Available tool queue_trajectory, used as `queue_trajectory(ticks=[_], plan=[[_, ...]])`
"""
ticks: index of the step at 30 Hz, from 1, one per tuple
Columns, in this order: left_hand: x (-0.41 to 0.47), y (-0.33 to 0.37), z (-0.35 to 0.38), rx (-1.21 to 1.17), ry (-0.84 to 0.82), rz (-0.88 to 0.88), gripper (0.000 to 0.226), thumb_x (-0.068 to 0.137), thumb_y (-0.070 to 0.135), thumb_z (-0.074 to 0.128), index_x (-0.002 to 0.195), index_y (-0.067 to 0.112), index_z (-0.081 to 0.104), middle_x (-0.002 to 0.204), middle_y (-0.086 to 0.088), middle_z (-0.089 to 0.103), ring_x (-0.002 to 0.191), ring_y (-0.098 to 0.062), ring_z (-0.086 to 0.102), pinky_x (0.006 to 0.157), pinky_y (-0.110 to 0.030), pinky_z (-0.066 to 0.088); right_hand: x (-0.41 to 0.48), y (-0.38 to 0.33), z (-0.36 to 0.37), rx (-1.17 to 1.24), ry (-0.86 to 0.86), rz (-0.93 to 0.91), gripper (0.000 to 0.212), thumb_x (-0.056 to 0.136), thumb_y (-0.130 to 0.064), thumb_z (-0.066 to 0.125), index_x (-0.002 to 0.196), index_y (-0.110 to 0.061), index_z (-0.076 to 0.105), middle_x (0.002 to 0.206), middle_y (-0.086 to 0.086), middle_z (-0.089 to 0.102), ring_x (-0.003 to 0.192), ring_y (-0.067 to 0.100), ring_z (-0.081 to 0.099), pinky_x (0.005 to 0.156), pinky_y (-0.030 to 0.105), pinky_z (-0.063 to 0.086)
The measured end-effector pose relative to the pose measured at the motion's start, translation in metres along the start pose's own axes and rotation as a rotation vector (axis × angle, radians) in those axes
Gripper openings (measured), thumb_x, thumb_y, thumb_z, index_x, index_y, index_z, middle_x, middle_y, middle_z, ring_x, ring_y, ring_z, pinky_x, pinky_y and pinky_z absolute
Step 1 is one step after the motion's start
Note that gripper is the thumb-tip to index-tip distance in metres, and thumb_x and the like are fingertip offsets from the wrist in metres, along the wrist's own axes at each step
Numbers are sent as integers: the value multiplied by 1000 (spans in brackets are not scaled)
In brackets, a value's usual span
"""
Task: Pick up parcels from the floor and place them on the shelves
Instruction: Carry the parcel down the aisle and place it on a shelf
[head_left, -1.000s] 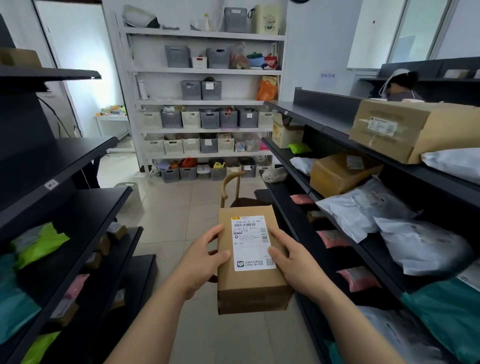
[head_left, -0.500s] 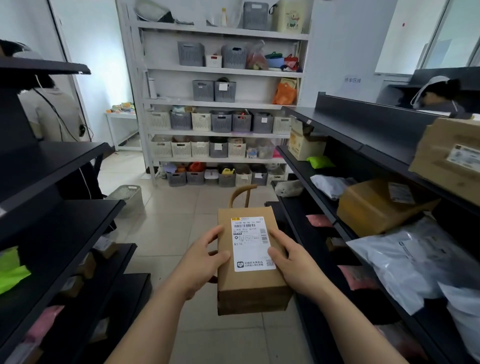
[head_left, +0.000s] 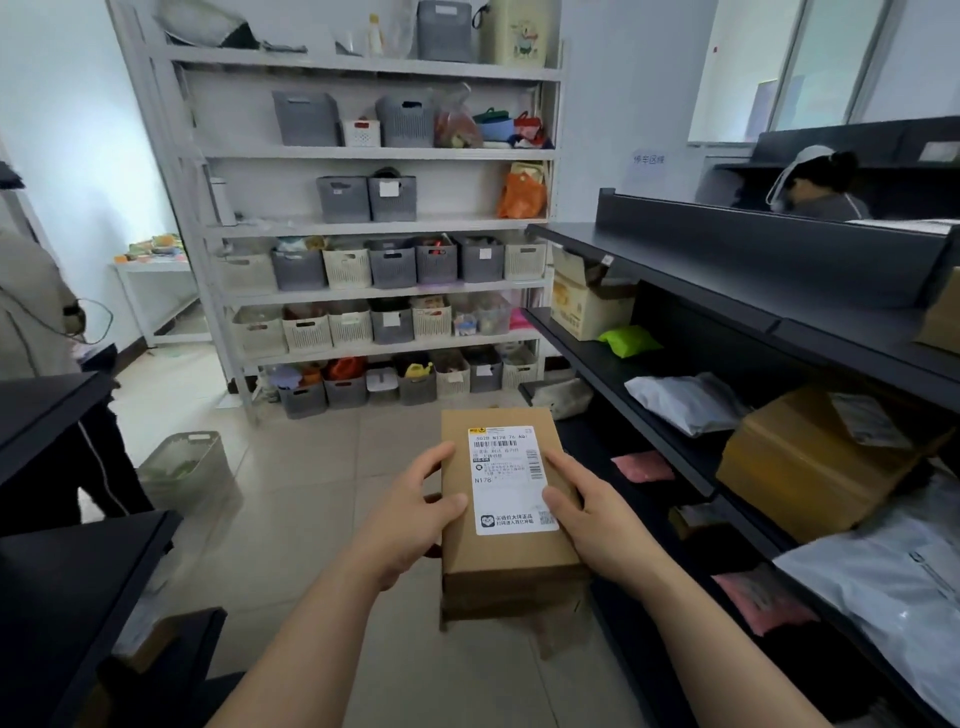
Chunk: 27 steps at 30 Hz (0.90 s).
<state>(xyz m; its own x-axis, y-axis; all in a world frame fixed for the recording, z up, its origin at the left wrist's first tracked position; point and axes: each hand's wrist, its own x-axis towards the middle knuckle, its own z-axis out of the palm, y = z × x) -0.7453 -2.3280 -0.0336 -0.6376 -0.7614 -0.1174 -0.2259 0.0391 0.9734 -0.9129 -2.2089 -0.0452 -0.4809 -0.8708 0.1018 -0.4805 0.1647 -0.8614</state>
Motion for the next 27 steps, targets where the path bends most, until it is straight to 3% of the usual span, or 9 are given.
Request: queue_trajectory(ticks=[2,8,11,15,21,27], plan=[[29,4,-17,21,-19,16,58,94,12,53,142,37,32,124,13,45,102,-15,59,65,-34,57,27,-7,10,15,21,-1,49,97,-20,47,142,-37,36,136,-18,46,123,0,42,99,19,32],[97,6,-44,55,-71,19,58,94,12,53,143,37,32,130,14,41,101,-12,59,67,-36,58,90,-4,26,-8,53,38,50,97,-23,46,143,-38,35,142,-17,44,129,4,41,109,29,34],[131,7,-48,62,-80,31,58,94,13,53,143,36,31,131,14,41,104,-15,59,72,-39,59,122,0,25,-28,65,38,48,98,-22,45,143,-38,35,141,-16,44,129,3,39,108,26,32],[178,13,-46,69,-72,54,59,95,14,53,144,36,30,132,15,42,96,-8,58,66,-34,57,167,6,18,-39,68,32,48,98,-20,43,141,-40,36,137,-18,46,126,2,40,107,25,32],[261,35,-36,50,-80,76,60,94,14,54,144,36,31,125,16,46,94,-7,61,68,-35,58,250,23,-9,-58,120,29,47,98,-24,42,142,-39,36,140,-15,48,128,7,43,109,35,38],[353,60,-18,28,-88,94,60,94,13,54,144,37,31,111,24,48,88,-4,61,63,-32,57,340,44,-43,-71,148,7,46,98,-24,40,142,-40,36,144,-14,44,132,7,39,111,32,34]])
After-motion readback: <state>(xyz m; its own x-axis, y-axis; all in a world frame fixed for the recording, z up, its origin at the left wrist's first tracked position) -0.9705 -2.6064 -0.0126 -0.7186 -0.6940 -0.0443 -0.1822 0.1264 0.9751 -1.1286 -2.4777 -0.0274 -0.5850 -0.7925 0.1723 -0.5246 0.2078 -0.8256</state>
